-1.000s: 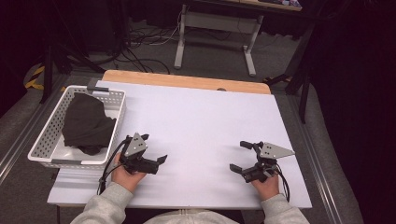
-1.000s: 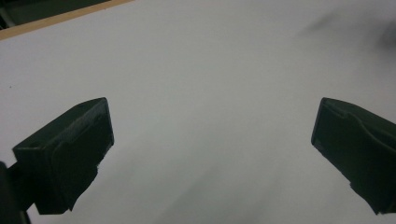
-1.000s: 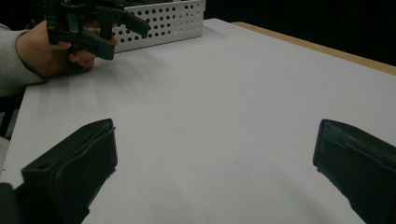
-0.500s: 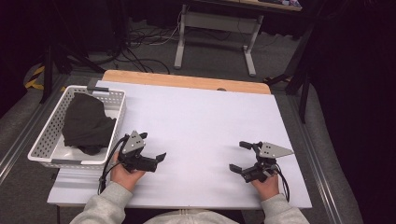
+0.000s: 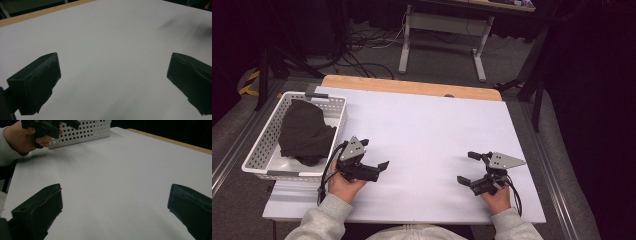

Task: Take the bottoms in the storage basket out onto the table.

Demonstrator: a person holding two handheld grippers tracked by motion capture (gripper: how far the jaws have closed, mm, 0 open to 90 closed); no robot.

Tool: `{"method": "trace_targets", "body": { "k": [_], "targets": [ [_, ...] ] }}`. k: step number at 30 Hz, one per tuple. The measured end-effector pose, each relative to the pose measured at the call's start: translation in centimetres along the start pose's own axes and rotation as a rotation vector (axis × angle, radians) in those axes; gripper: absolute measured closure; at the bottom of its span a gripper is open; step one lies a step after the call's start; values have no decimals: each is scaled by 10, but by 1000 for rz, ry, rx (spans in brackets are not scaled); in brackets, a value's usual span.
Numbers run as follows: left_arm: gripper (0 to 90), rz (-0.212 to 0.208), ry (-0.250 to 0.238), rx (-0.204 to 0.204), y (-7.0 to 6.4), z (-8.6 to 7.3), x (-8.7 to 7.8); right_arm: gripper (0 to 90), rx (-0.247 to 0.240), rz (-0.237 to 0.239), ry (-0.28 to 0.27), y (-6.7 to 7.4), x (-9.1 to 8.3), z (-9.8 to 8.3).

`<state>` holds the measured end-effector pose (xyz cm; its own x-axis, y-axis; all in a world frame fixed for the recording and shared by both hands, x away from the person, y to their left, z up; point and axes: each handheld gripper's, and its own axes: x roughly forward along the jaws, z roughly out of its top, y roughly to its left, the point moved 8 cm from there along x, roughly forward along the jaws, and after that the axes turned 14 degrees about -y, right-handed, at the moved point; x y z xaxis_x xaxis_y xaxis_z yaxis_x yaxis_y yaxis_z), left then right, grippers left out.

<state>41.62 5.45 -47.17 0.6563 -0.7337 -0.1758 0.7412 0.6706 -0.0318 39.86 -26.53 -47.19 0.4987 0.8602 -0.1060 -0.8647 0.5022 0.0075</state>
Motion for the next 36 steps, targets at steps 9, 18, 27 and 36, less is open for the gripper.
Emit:
{"method": "trace_targets", "body": {
  "k": [9,18,27,36],
  "targets": [
    [2,-5,9,13,2,12,-4,5,2,2,3,0,1,-1],
    [2,-9,22,13,5,21,-8,5,1,3,7,0,1,-1],
    [4,-2,31,8,11,29,-12,5,-1,6,9,1,1,-1],
    [3,-7,32,10,11,37,-15,5,0,8,10,1,1,-1]
  ]
}}
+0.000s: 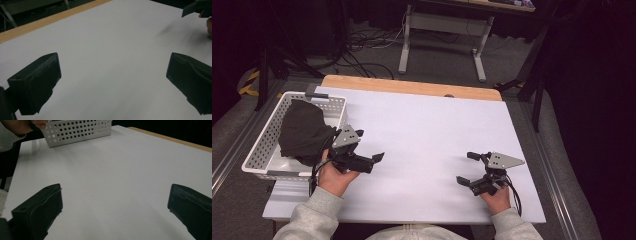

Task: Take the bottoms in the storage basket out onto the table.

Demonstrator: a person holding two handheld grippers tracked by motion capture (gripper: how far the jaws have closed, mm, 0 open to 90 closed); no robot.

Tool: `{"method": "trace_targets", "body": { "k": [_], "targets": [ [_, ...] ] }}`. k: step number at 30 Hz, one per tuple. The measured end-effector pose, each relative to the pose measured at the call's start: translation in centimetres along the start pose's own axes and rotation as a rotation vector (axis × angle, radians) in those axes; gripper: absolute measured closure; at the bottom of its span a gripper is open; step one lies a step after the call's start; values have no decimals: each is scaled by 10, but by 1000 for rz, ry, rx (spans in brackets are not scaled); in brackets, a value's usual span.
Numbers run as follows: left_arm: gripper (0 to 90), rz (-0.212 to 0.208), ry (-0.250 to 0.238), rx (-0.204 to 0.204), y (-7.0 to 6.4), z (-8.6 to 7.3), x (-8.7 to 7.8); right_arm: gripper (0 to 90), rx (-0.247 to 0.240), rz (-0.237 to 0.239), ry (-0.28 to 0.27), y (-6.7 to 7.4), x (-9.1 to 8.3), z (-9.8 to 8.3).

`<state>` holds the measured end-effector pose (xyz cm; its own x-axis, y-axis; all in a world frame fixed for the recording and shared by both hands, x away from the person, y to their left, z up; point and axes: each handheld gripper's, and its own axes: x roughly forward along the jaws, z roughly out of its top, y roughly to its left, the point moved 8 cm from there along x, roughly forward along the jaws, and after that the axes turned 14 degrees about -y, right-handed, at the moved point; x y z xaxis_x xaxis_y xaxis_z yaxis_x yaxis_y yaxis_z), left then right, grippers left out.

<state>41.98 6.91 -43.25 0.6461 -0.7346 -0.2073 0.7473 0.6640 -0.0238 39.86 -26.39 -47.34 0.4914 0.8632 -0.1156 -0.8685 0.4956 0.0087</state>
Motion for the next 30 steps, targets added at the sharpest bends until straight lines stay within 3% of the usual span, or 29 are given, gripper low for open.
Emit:
{"method": "trace_targets", "body": {
  "k": [10,30],
  "targets": [
    [4,-3,6,7,2,8,-5,5,0,1,1,0,0,0],
    [4,27,16,1,23,18,-16,5,1,4,2,0,0,0]
  ]
}}
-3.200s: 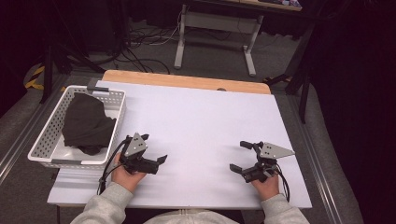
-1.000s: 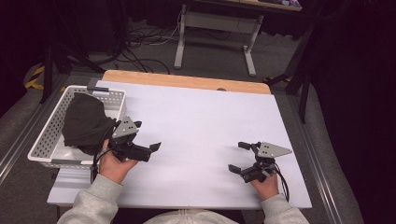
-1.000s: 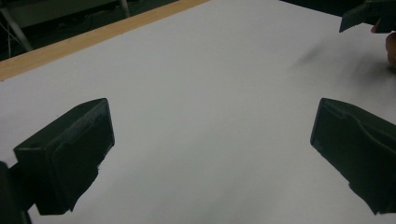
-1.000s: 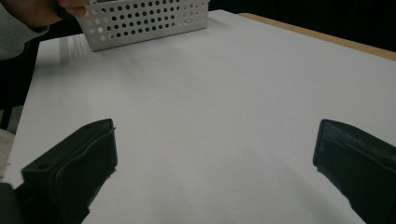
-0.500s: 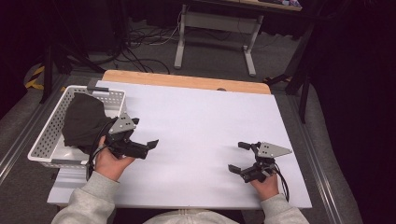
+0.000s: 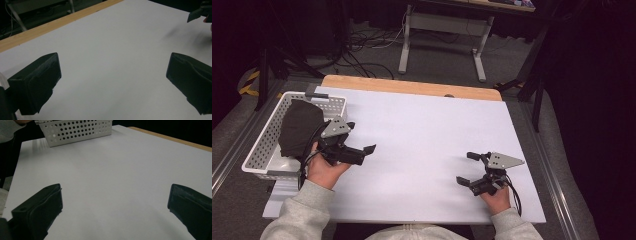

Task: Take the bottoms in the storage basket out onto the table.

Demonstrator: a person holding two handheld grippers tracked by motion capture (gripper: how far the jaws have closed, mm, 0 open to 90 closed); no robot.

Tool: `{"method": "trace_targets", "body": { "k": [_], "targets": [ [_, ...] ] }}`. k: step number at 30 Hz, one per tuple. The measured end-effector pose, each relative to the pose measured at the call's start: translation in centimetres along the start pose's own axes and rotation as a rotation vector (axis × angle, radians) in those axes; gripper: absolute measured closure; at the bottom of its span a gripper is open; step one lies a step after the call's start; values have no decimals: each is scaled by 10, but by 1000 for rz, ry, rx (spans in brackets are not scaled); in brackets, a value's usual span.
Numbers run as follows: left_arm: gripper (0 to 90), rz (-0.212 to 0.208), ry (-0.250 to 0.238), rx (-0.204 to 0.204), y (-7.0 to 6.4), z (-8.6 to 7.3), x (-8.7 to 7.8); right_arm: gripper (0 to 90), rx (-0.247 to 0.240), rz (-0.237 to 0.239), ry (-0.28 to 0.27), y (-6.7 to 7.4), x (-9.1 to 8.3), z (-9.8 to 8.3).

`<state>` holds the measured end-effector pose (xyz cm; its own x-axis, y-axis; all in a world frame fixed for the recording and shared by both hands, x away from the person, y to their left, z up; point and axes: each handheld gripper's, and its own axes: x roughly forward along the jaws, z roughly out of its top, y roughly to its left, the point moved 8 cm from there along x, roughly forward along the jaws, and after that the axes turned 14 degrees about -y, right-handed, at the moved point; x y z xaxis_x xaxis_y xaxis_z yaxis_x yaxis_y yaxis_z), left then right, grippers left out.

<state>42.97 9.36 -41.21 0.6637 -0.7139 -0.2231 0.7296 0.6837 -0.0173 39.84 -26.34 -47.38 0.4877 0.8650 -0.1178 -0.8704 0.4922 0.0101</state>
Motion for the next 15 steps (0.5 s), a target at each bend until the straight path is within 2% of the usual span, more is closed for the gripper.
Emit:
{"method": "trace_targets", "body": {
  "k": [15],
  "targets": [
    [4,44,23,-6,23,4,-11,6,-1,0,1,0,0,0]
  ]
}}
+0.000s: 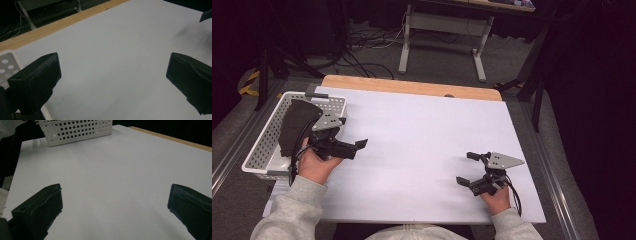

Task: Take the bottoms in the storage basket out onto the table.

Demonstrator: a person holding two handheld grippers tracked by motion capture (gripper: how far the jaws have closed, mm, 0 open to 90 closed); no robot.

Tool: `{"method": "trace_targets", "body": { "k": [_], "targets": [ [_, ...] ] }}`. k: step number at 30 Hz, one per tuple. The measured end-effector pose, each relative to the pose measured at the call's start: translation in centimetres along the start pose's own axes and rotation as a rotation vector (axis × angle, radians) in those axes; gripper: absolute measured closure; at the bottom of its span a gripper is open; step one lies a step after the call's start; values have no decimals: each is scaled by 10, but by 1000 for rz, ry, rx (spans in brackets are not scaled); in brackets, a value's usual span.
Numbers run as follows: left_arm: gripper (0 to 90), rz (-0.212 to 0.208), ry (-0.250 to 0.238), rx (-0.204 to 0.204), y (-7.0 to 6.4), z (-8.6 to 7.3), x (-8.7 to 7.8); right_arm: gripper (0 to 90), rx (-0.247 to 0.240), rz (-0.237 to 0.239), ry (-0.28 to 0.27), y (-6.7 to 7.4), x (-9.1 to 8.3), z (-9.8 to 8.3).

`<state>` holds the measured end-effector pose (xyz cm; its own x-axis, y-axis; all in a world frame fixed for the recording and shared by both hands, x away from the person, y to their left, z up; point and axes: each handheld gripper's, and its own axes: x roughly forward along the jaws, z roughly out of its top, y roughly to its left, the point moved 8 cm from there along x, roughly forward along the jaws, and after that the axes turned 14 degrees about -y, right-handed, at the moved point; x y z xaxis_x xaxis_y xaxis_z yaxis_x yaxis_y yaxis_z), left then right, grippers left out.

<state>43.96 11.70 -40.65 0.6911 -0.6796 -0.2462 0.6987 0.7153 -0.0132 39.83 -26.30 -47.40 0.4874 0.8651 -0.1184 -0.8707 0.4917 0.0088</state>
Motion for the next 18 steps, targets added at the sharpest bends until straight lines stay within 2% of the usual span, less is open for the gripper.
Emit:
{"method": "trace_targets", "body": {
  "k": [18],
  "targets": [
    [4,62,19,-6,28,3,-16,5,-2,0,2,0,0,0]
  ]
}}
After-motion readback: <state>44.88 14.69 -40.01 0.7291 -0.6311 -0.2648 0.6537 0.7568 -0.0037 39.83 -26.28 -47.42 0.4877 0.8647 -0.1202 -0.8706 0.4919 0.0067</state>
